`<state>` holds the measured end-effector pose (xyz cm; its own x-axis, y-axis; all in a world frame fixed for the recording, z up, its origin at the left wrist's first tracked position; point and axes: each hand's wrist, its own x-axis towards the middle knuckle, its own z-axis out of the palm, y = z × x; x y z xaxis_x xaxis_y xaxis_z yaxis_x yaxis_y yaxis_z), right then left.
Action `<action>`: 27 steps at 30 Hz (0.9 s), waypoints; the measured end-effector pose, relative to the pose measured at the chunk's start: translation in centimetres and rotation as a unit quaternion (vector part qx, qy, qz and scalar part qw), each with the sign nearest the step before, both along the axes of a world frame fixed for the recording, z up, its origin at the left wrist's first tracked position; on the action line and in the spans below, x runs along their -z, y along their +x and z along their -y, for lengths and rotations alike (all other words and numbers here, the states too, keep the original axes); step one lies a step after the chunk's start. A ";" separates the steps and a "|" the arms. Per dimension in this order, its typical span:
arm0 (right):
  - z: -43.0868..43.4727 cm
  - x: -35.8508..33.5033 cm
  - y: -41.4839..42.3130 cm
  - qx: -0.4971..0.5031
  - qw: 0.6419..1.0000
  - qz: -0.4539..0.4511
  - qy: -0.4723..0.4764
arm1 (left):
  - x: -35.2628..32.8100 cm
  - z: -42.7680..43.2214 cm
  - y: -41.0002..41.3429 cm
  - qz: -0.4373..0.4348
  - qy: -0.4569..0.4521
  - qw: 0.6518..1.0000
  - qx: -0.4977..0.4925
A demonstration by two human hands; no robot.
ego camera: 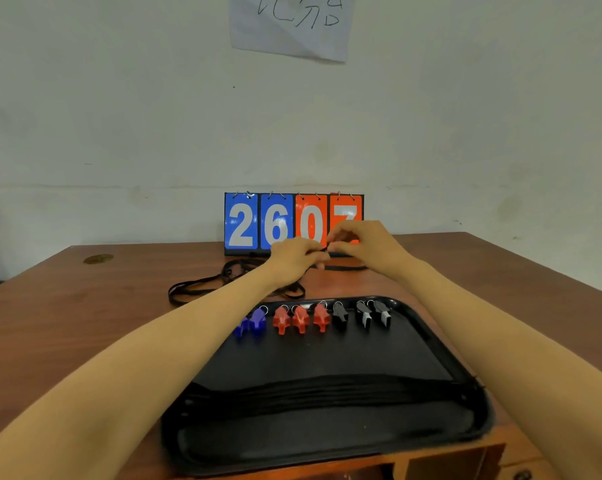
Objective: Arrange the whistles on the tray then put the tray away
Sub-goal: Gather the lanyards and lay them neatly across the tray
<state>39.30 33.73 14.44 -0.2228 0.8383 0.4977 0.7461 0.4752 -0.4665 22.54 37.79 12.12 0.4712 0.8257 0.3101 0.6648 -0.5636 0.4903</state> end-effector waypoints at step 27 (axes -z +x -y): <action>6.7 -3.2 7.3 0.281 0.948 -0.134 0.063 | -5.7 3.1 -12.0 -0.079 0.201 0.944 -0.249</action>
